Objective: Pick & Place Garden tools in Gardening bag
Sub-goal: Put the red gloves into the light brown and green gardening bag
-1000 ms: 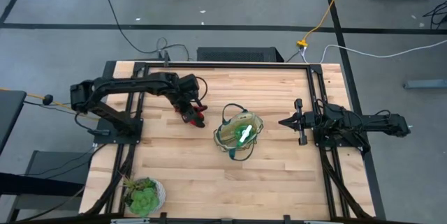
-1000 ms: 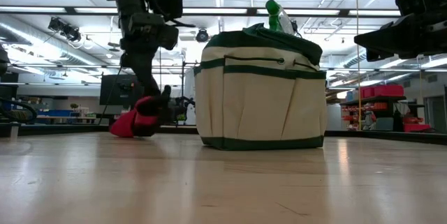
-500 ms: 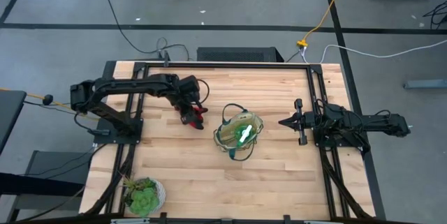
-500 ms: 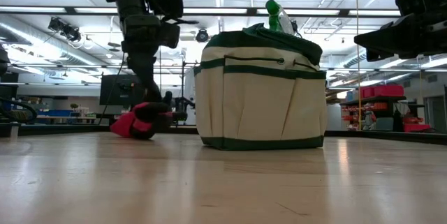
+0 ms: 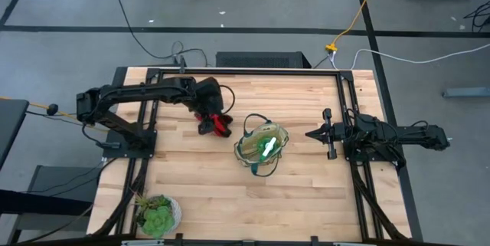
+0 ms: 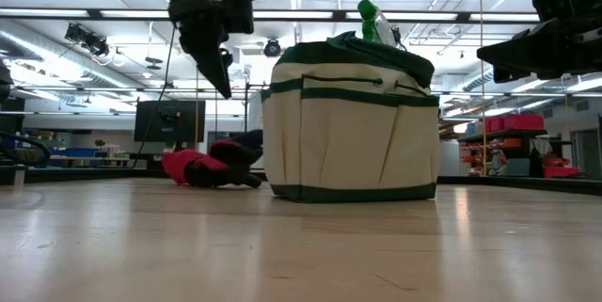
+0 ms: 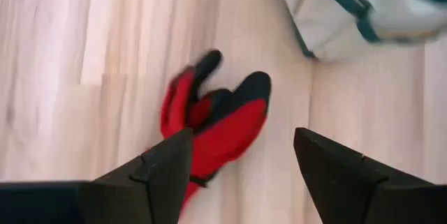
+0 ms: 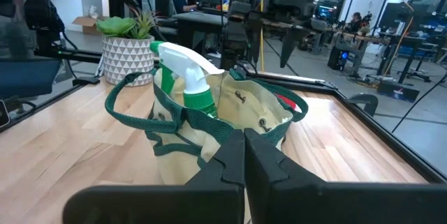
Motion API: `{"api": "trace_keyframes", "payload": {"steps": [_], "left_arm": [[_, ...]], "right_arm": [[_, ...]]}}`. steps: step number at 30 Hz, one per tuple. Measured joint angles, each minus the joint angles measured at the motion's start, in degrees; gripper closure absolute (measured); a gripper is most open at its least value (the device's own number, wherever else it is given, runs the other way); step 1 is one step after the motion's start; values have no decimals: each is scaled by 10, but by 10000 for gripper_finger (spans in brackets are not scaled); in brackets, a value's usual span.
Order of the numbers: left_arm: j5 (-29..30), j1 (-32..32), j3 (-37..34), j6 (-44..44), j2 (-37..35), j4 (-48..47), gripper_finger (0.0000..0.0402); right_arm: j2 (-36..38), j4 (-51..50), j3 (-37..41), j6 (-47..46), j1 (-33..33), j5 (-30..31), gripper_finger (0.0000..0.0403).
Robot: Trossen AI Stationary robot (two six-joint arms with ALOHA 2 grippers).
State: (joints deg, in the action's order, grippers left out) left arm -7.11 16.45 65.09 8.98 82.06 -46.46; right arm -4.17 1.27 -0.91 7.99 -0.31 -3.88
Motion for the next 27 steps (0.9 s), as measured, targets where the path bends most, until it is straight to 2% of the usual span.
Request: {"api": "trace_keyframes", "payload": {"steps": [4, 11, 20, 27], "left_arm": [[-7, -3, 1, 117, 0, -1, 149], [-55, -3, 1, 300, 13, 18, 165], [-56, 2, 1, 307, 71, 125, 165], [-56, 14, 1, 307, 115, 118, 165]], "right_arm": [[0, 0, 0, 0, 0, 0, 401], [0, 0, 0, 0, 0, 0, 401], [0, 0, 0, 0, 0, 0, 401], [0, 0, 0, 0, 0, 0, 401]]}}
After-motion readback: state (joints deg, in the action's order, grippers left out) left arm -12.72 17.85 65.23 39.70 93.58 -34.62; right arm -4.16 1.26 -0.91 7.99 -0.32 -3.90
